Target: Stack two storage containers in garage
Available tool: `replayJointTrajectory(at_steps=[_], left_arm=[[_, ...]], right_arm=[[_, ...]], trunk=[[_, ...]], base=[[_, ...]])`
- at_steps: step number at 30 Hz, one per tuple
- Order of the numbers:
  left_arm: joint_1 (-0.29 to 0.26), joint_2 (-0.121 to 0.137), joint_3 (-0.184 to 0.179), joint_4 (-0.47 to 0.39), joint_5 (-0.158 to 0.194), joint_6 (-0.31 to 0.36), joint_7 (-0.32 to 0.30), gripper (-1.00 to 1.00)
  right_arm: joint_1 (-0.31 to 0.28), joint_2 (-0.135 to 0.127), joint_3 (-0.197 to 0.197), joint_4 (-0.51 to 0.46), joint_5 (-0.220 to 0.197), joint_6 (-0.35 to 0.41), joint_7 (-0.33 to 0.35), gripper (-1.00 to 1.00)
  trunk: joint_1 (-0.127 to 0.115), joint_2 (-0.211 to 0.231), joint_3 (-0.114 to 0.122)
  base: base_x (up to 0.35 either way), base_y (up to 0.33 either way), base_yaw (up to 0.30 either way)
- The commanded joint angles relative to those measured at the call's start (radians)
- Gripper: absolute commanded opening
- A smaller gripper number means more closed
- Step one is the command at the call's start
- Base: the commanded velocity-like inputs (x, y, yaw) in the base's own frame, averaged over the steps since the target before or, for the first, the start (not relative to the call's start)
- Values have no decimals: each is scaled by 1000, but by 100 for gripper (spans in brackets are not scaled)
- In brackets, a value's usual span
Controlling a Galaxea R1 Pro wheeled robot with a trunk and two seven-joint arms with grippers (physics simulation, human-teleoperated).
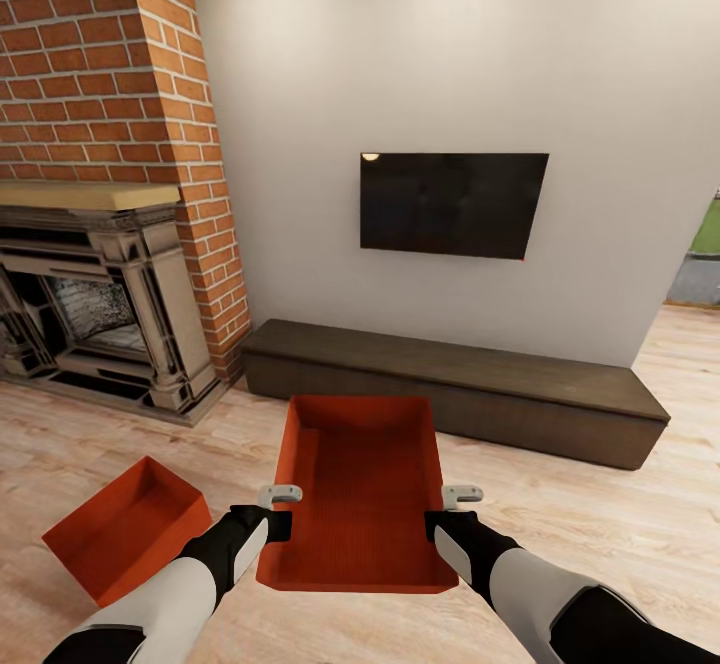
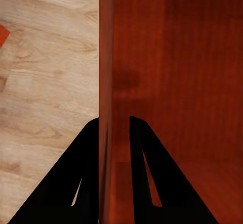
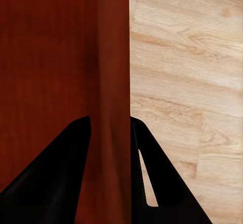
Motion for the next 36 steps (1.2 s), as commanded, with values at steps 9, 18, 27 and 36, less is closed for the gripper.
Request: replayJointTrajectory(at_steps=[9, 18, 27, 36], left_arm=[[-1, -1, 4, -1, -9, 6, 10, -100], [-1, -1, 4, -1, -8, 6, 10, -100], [-1, -1, 4, -1, -9, 6, 10, -100], [-1, -1, 4, -1, -9, 6, 10, -100]], right_arm=[[0, 0, 33, -2, 6, 9, -9, -100], [-1, 0, 34, -2, 6, 8, -9, -100], [0, 0, 34, -2, 6, 8, -9, -100], [-1, 0, 34, -2, 7, 8, -9, -100]], trunk=[[0, -1, -1], [0, -1, -1], [0, -1, -1], [0, -1, -1]], base=[[0, 0, -97], [0, 0, -286], [0, 0, -293], [0, 0, -292]])
